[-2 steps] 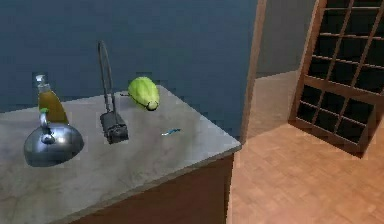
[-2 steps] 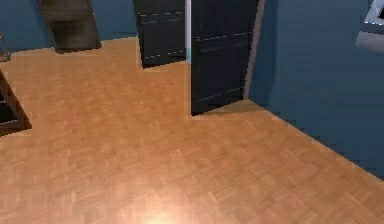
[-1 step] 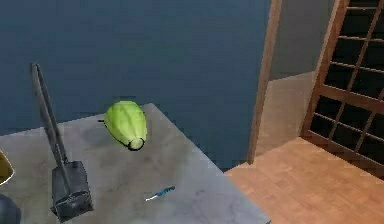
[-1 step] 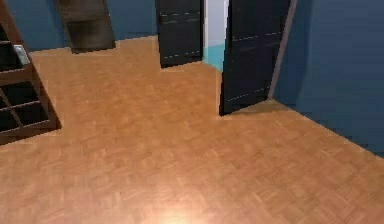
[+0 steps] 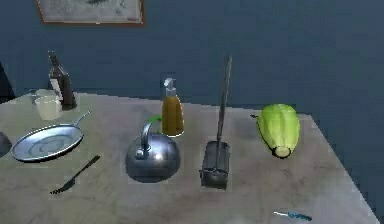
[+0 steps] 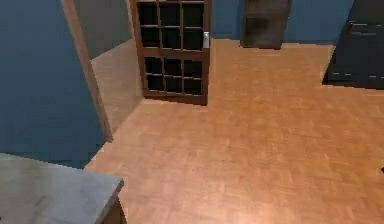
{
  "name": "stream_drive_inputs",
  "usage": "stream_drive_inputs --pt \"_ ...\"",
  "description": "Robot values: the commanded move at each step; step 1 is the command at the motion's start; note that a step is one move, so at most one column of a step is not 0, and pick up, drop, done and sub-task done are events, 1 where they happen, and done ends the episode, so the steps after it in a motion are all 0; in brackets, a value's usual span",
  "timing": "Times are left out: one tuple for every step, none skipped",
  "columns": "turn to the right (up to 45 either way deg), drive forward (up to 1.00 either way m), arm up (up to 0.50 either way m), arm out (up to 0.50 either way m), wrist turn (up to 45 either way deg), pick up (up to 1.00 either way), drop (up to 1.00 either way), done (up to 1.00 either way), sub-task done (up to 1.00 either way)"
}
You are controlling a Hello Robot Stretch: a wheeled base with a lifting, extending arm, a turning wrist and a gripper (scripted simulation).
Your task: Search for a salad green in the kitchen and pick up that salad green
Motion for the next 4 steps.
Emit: stream_drive_inputs --pt "-45.0 0.00 0.00 0.00 0.0 0.00 0.00 0.00 0.00" --pt "-18.0 0.00 0.00 0.00 0.0 0.00 0.00 0.00 0.00" --pt "0.0 0.00 0.50 0.00 0.0 0.00 0.00 0.00 0.00" --pt "0.0 0.00 0.38 0.00 0.0 0.00 0.00 0.00 0.00"
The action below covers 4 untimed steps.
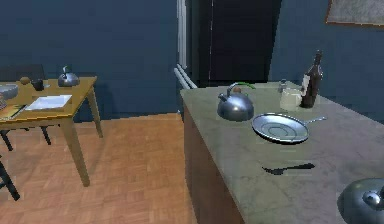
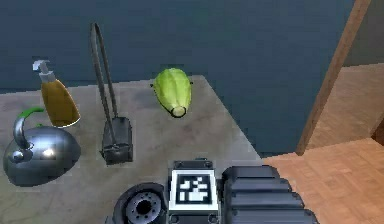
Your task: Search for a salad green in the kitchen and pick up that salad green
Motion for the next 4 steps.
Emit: stream_drive_inputs --pt "0.0 0.00 0.00 0.38 0.0 0.00 0.00 0.00 0.00" --pt "0.0 0.00 0.00 0.00 45.0 0.00 0.00 0.00 0.00" --pt "0.0 0.00 0.00 0.00 45.0 0.00 0.00 0.00 0.00" --pt "0.0 0.00 0.00 0.00 45.0 0.00 0.00 0.00 0.00"
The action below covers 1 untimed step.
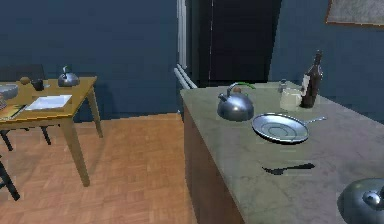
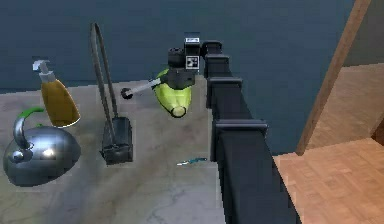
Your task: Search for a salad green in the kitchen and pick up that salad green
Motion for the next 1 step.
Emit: stream_drive_inputs --pt "0.0 0.00 0.00 0.00 36.0 0.00 0.00 0.00 0.00"
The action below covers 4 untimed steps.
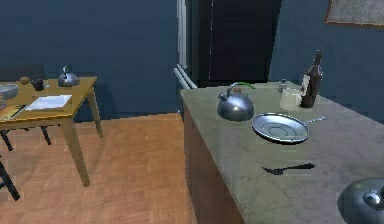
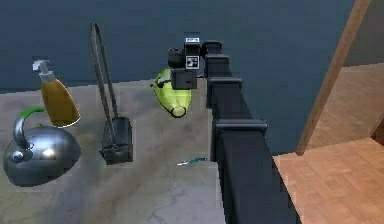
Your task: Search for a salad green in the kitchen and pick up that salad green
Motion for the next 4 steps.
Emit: stream_drive_inputs --pt "0.0 0.00 -0.10 0.00 0.0 0.00 0.00 0.00 0.00" --pt "0.0 0.00 0.00 0.00 0.0 1.00 0.00 0.00 0.00" --pt "0.0 0.00 0.10 0.00 0.0 0.00 0.00 0.00 0.00" --pt "0.0 0.00 0.00 0.00 0.0 0.00 0.00 1.00 0.00"
